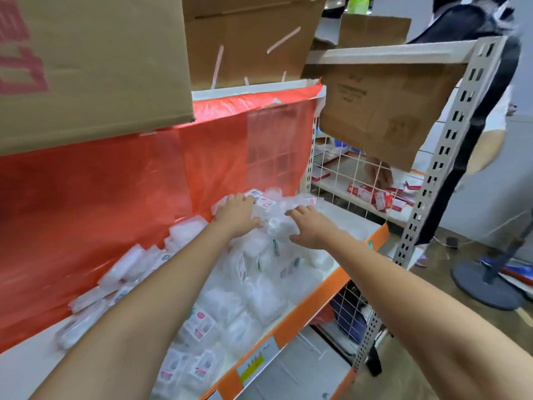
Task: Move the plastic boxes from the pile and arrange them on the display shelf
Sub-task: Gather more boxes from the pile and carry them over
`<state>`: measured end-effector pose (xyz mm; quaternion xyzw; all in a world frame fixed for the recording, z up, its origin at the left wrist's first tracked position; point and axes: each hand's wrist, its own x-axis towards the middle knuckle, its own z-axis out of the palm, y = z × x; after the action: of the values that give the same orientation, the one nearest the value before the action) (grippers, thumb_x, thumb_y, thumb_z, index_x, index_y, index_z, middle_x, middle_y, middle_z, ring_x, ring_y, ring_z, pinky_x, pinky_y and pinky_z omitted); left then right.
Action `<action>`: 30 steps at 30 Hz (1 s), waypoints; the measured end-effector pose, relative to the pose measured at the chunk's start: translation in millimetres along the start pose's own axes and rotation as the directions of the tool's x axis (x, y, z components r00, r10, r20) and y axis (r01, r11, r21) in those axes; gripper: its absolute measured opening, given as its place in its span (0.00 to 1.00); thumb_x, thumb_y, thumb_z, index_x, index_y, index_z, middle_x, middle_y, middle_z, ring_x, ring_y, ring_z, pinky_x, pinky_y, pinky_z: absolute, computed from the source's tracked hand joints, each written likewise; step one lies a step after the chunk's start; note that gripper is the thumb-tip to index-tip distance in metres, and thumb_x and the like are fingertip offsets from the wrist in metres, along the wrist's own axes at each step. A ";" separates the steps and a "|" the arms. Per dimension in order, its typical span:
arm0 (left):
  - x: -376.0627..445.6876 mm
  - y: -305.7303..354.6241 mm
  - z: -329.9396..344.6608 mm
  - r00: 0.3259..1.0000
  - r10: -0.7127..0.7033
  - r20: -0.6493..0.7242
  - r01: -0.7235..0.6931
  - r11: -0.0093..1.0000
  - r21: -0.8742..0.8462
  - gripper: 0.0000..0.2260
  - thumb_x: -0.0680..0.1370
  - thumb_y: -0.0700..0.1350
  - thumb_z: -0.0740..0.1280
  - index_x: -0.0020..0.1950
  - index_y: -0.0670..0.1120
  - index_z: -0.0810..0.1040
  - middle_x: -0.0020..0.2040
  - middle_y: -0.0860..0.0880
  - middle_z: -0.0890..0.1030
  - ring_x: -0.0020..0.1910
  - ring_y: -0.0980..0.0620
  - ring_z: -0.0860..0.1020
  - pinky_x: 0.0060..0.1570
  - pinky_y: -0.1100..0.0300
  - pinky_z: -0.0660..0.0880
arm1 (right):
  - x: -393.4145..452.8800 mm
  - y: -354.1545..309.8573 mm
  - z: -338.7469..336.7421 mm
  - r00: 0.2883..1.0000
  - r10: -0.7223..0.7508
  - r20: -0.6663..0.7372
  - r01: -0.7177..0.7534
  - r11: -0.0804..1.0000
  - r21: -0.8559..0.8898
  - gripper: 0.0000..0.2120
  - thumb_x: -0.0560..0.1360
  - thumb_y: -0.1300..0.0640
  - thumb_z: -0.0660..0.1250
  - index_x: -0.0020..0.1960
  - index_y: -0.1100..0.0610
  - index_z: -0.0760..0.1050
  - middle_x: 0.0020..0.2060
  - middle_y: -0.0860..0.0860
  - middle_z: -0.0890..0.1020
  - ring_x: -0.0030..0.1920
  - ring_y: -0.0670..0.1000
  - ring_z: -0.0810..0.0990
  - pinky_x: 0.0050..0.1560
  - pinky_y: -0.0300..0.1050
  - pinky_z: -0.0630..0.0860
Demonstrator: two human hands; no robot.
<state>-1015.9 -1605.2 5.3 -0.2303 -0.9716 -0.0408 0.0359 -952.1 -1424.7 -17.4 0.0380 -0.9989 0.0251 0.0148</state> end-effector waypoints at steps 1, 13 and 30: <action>4.9 -0.4 0.1 1.000 -0.002 0.011 0.002 1.000 -0.006 0.26 0.77 0.53 0.65 0.71 0.45 0.64 0.67 0.42 0.66 0.67 0.42 0.63 0.63 0.49 0.66 | 3.7 1.8 1.4 1.000 -0.007 0.003 0.007 1.000 -0.001 0.31 0.76 0.50 0.63 0.75 0.55 0.57 0.70 0.54 0.64 0.69 0.56 0.62 0.67 0.52 0.66; 52.1 -8.2 5.5 0.989 0.086 0.119 -0.084 0.996 -0.030 0.35 0.72 0.49 0.71 0.75 0.49 0.58 0.70 0.45 0.62 0.67 0.44 0.60 0.64 0.50 0.67 | 40.0 10.5 10.3 0.998 -0.056 0.014 0.056 0.998 0.004 0.40 0.71 0.50 0.70 0.75 0.57 0.54 0.71 0.54 0.60 0.70 0.56 0.60 0.67 0.51 0.66; 75.7 -18.6 5.6 0.975 0.081 0.207 -0.059 0.992 -0.113 0.38 0.66 0.58 0.77 0.68 0.44 0.66 0.65 0.43 0.60 0.64 0.44 0.62 0.64 0.51 0.67 | 33.0 20.6 29.3 0.981 -0.170 -0.091 0.175 0.983 0.050 0.34 0.71 0.50 0.71 0.71 0.54 0.59 0.70 0.50 0.63 0.71 0.51 0.57 0.69 0.42 0.63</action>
<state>-1092.1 -1587.6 5.3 -0.2689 -0.9577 -0.0662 -0.0784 -987.4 -1408.2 -46.6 0.1238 -0.9891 0.0541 0.0589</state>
